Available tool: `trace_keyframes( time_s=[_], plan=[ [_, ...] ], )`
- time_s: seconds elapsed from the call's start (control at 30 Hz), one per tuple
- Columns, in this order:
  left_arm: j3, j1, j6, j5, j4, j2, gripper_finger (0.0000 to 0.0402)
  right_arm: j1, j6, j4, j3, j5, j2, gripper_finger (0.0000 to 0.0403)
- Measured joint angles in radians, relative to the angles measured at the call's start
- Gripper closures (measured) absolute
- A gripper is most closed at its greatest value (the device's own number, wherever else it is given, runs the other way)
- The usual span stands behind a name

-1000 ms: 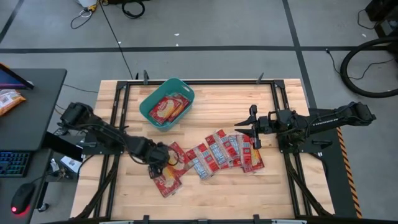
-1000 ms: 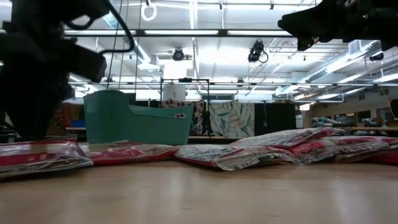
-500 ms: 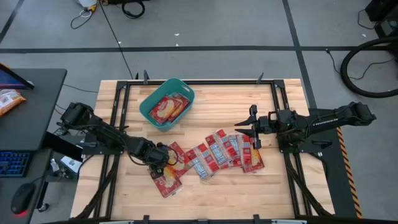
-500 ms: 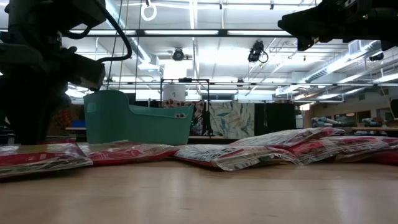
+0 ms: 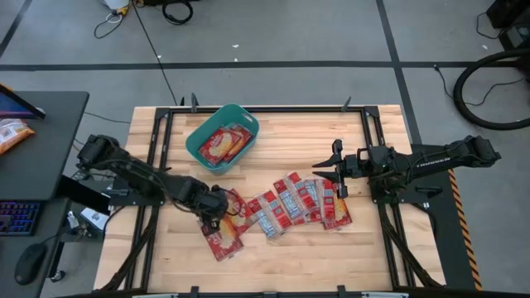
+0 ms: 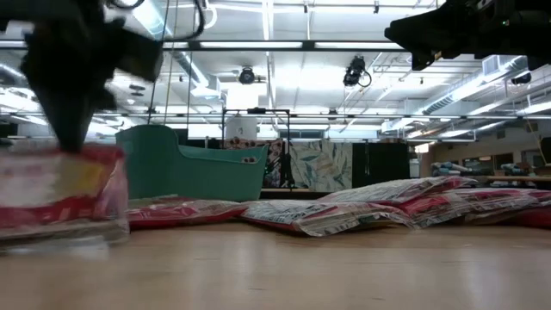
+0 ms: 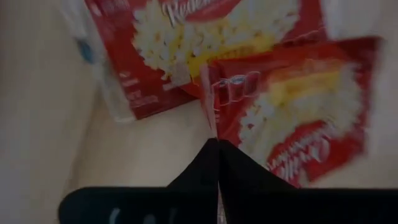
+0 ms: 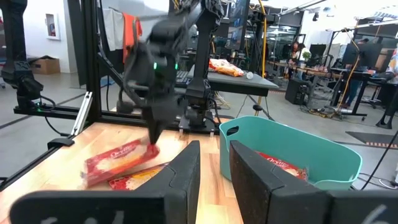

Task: Sort popcorn bags into baskets
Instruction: Put the red popcorn bag into the blue bin

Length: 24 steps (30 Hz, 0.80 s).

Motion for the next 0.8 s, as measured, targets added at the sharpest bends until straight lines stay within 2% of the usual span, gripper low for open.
trace_keyframes(
  time_s=[0.07,0.17,0.4,0.67,0.8],
  plan=[
    [0.096,0.013,0.066,-0.021,-0.121,0.0,0.0399,0.0,0.002,0.001,0.0,0.0,0.0,0.0312],
    [0.227,0.021,0.173,-0.129,-0.25,-0.001,0.0399,0.0,0.002,0.0,0.0,0.0,0.0,0.0312],
    [0.439,0.062,0.399,-0.359,-0.262,-0.001,0.04,0.0,0.0,0.0,0.0,0.0,0.0,0.0312],
    [0.489,0.093,0.683,-0.67,-0.269,-0.001,0.0401,0.0,-0.001,0.0,0.0,0.0,0.0,0.0312],
    [0.489,0.128,0.755,-0.73,-0.269,-0.001,0.0401,0.0,-0.001,0.0,0.0,0.0,0.0,0.0312]
  ],
)
